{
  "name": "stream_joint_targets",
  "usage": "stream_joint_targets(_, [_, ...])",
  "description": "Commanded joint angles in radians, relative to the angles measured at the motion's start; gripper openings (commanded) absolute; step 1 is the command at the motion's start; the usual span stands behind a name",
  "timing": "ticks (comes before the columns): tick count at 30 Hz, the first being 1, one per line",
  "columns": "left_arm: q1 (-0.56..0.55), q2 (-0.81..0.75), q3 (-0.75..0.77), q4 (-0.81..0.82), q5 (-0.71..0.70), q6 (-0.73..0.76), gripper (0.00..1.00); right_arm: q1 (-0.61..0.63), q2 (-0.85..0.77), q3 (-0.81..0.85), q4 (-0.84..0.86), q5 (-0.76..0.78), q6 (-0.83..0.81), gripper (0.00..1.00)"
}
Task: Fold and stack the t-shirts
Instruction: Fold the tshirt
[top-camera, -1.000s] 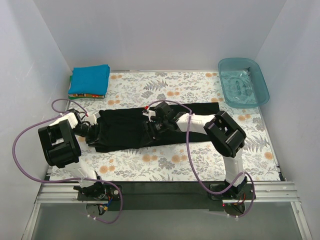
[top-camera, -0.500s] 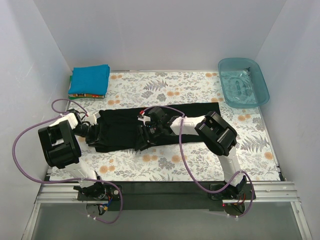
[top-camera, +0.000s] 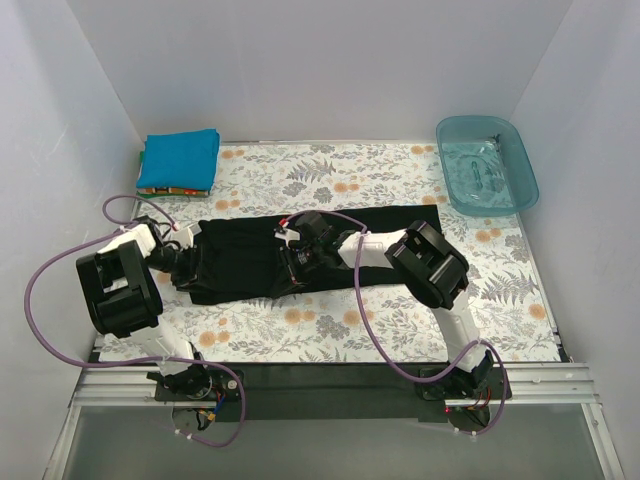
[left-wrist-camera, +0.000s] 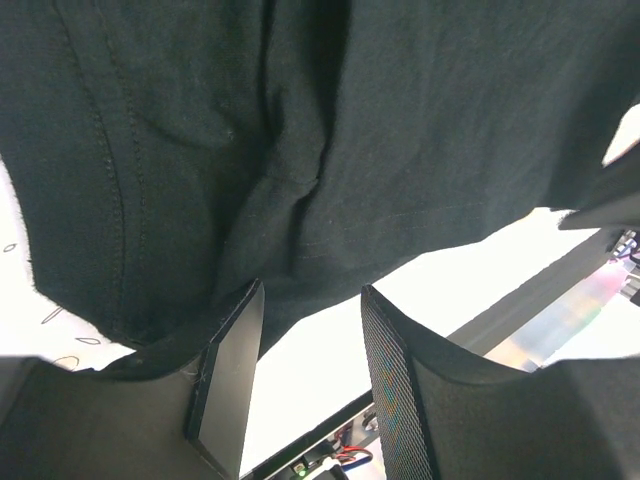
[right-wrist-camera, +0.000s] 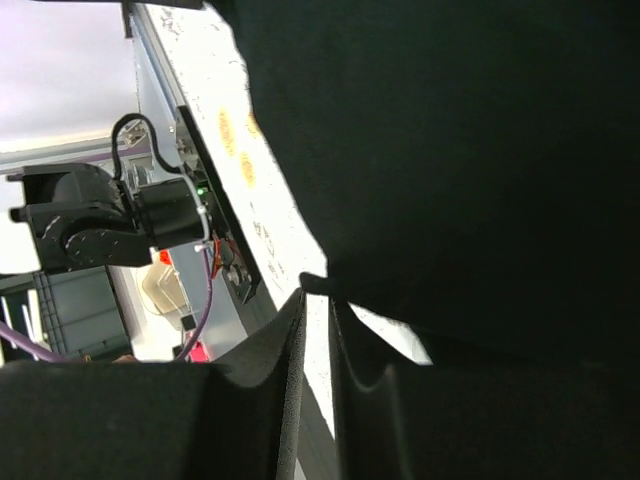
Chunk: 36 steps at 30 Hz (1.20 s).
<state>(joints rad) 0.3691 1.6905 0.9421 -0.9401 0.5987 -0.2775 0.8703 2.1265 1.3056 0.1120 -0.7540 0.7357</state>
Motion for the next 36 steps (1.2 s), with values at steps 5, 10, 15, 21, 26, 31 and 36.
stream_joint_targets(5, [-0.006, -0.014, 0.055, -0.019, 0.045, -0.009, 0.44, -0.010, 0.013, 0.014, 0.021, -0.004, 0.033, 0.39])
stream_joint_targets(10, [-0.013, -0.018, 0.058, -0.029, 0.056, 0.000, 0.44, -0.013, 0.015, 0.017, 0.028, -0.011, 0.047, 0.40])
stream_joint_targets(15, [-0.013, -0.029, 0.063, -0.043, 0.055, 0.003, 0.44, -0.013, 0.004, 0.027, 0.055, -0.050, 0.067, 0.44])
stream_joint_targets(21, [-0.019, -0.041, 0.064, -0.045, 0.056, 0.004, 0.44, -0.013, 0.010, 0.030, 0.072, -0.053, 0.099, 0.49])
stream_joint_targets(26, [-0.019, -0.051, 0.061, -0.040, 0.047, 0.000, 0.44, -0.013, 0.015, 0.032, 0.078, -0.051, 0.136, 0.49])
stream_joint_targets(31, [-0.019, -0.046, 0.070, -0.040, 0.044, -0.006, 0.44, -0.013, 0.024, 0.017, 0.077, -0.041, 0.163, 0.36])
stream_joint_targets(36, [-0.019, -0.046, 0.078, -0.048, 0.041, -0.008, 0.44, -0.013, 0.016, 0.011, 0.075, -0.039, 0.168, 0.10])
